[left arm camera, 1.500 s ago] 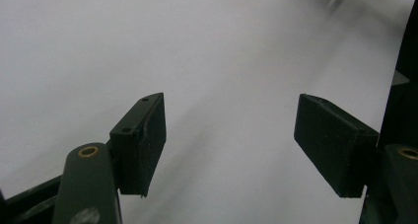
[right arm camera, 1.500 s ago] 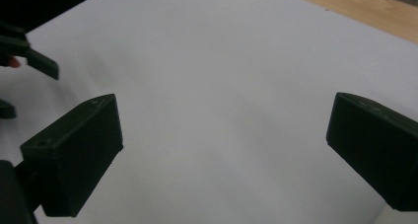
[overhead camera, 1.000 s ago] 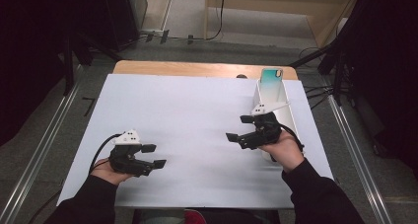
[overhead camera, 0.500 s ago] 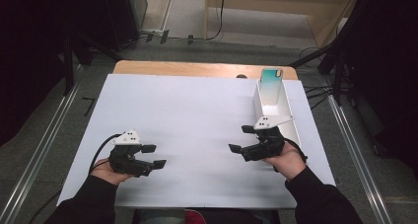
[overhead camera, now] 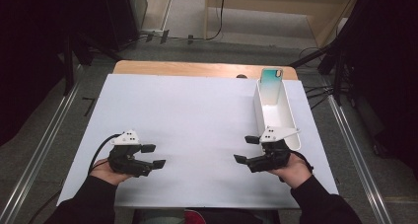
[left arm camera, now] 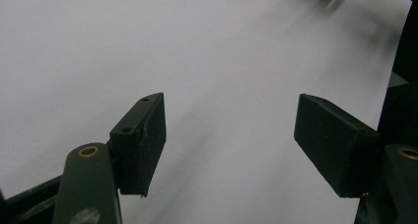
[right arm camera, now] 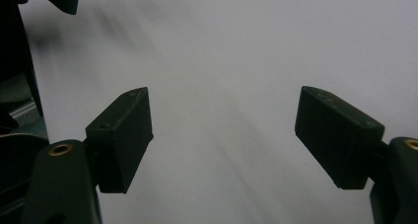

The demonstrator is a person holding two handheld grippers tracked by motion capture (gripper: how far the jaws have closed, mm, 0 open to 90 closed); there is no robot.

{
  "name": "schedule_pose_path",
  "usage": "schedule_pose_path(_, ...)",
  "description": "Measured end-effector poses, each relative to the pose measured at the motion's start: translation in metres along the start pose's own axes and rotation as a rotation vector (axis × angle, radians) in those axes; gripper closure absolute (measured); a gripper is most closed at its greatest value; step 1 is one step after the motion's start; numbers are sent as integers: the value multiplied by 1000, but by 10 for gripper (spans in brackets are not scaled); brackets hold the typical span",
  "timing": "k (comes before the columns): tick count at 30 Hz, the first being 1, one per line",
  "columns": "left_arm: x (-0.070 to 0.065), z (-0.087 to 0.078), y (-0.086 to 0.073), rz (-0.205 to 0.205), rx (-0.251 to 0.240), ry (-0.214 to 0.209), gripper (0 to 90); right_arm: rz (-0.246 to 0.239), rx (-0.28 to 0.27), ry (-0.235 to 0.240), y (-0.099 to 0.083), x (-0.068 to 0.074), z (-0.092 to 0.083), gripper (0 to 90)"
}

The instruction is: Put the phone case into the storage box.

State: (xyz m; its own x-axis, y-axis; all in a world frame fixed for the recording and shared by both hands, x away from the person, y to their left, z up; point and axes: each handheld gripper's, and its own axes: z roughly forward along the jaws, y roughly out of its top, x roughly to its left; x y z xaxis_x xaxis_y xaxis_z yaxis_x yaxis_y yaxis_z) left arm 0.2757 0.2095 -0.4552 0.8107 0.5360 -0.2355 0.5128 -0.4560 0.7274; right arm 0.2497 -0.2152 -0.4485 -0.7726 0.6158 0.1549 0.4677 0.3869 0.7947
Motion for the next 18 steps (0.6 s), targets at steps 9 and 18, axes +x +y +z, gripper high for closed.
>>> schedule_pose_path(9,0,0,0,2,3,1,278,-15,17,22,-14,3,-6,208)
schedule_pose_path(18,0,0,0,2,1,1,278,-21,36,13,-23,3,-11,208)
